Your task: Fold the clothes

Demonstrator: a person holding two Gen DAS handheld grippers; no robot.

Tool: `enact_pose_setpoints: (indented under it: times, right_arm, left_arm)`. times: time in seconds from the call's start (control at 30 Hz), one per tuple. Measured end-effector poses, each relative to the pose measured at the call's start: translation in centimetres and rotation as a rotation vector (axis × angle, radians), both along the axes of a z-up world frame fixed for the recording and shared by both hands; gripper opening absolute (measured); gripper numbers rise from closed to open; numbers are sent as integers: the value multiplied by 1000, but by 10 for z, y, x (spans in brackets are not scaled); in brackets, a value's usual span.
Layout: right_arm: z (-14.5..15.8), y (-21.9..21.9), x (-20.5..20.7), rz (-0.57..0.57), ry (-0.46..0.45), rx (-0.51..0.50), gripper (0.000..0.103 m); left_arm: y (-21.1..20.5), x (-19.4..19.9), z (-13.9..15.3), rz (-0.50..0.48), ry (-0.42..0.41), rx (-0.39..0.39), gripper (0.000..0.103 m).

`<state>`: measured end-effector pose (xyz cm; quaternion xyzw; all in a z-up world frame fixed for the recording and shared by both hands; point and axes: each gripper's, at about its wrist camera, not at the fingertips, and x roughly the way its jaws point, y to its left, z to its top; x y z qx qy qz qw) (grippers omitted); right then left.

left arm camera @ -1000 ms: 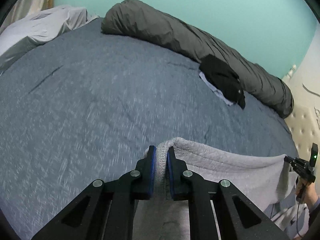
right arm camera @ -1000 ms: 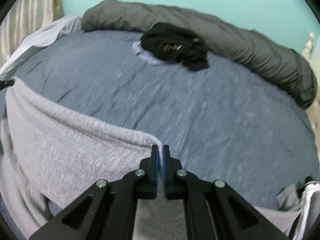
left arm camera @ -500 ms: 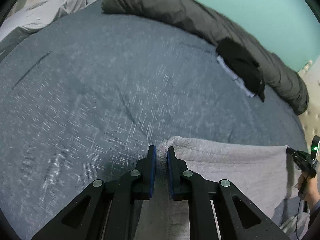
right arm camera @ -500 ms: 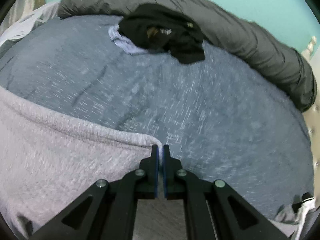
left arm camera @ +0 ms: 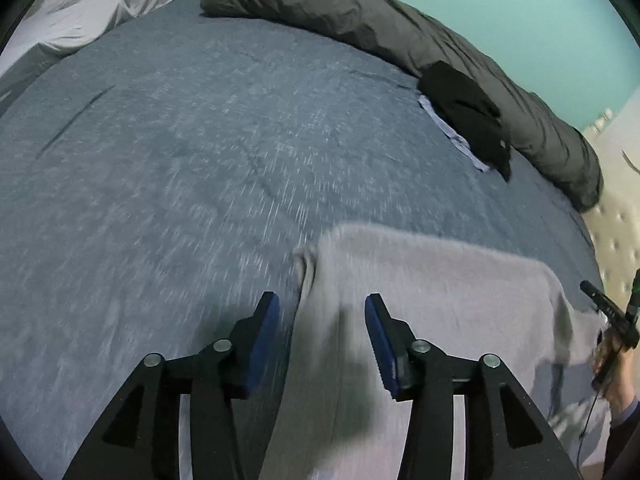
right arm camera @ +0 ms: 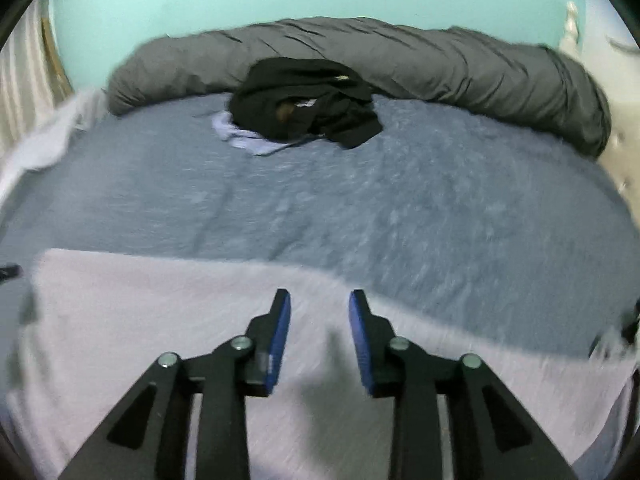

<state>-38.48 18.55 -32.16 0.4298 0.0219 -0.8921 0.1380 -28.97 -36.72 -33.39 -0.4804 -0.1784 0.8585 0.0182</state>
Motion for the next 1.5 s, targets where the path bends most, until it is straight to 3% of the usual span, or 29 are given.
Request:
enact_pose_setpoints:
  times: [0.13,0.23,0.47,0.63,0.9,0.97,1.03,1.13,1.5]
  right_arm:
    - [4,4,57,59,-69,-85,41]
    - [1,8,97,99,-102,-81,42]
    - [-16,45,173,48,-170,-150,43]
    - [-23,75,212,-10,-188,-172,44]
    - [-14,112,243,-91,-178,-197,45]
    - [-11,116,248,-97,-174,-198,45]
    - [-9,118,252,-96,-170,-194,45]
    - [-7,119,256,-94,-167,-192,46]
    - [5,132,272,-105,-154,-200,46]
  left_arm:
    - [-11,55,-4,21,-35,29,53]
    - [-16,89,-13,48,-59,72,53]
    - [-19,159,-33,106,-87,169,56]
    - [-16,180,-46,129,-97,208,56]
    - [-6,188,-74,143,-105,289,56]
    - [-6,188,-78,153,-99,299,49]
    - [-5,186,-81,157,-93,302,27]
    - [-1,185,-77,141,-77,287,16]
    - [-29,213,-14,148,76,281,11]
